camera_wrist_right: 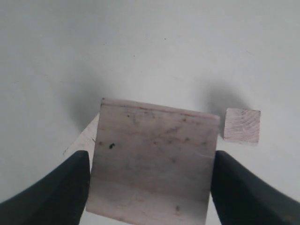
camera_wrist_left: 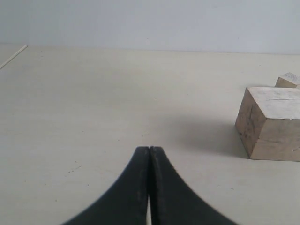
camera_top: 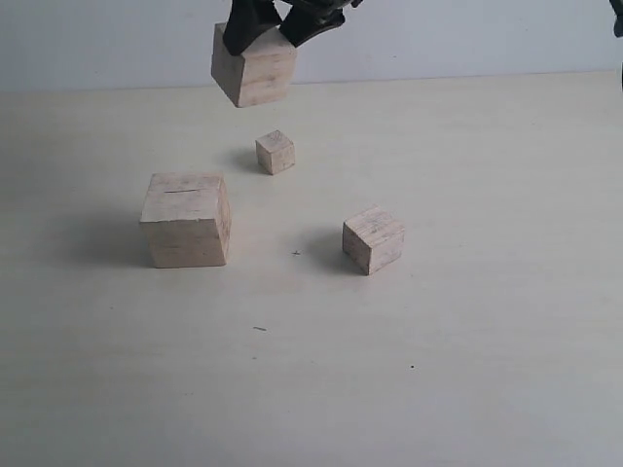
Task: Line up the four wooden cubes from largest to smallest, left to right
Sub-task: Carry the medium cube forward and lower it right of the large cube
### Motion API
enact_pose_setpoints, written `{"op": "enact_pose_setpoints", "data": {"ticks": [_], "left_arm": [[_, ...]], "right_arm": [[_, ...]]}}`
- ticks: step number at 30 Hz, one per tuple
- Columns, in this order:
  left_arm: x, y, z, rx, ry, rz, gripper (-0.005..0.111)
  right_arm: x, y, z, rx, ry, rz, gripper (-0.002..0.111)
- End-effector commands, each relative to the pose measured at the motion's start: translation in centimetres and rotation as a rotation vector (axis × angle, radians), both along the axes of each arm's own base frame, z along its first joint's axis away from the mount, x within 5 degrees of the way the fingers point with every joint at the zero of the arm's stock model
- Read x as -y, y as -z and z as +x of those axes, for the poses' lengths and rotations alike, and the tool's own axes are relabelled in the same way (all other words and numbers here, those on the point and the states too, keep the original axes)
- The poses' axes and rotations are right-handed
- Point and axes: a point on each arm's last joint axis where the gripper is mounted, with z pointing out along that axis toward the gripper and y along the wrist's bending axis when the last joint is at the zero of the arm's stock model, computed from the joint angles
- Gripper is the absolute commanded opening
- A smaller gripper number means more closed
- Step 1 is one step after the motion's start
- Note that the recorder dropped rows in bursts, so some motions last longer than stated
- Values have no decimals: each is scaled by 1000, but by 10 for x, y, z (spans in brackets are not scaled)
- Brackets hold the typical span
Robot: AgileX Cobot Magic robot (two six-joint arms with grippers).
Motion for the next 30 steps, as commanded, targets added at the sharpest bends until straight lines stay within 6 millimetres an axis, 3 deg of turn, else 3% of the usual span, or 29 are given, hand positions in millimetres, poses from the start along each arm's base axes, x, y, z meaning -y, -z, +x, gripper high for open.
{"op": "enact_pose_setpoints", "data": {"ticks": [1, 9, 18, 23, 30], "left_arm": [[0, 0, 0, 14, -2, -7, 0], [0, 0, 0, 14, -2, -7, 0], [0, 0, 0, 14, -2, -7, 0], [0, 0, 0, 14, -2, -7, 0], [0, 0, 0, 14, -2, -7, 0]], "right_arm": [[-3, 1, -3, 19, -35, 8, 0], [12, 36, -26, -41, -165, -90, 0], [25, 54, -46, 160, -578, -121, 0], [25, 63, -50, 381, -907, -99, 0], [26, 85, -51, 491, -965, -83, 0]]}}
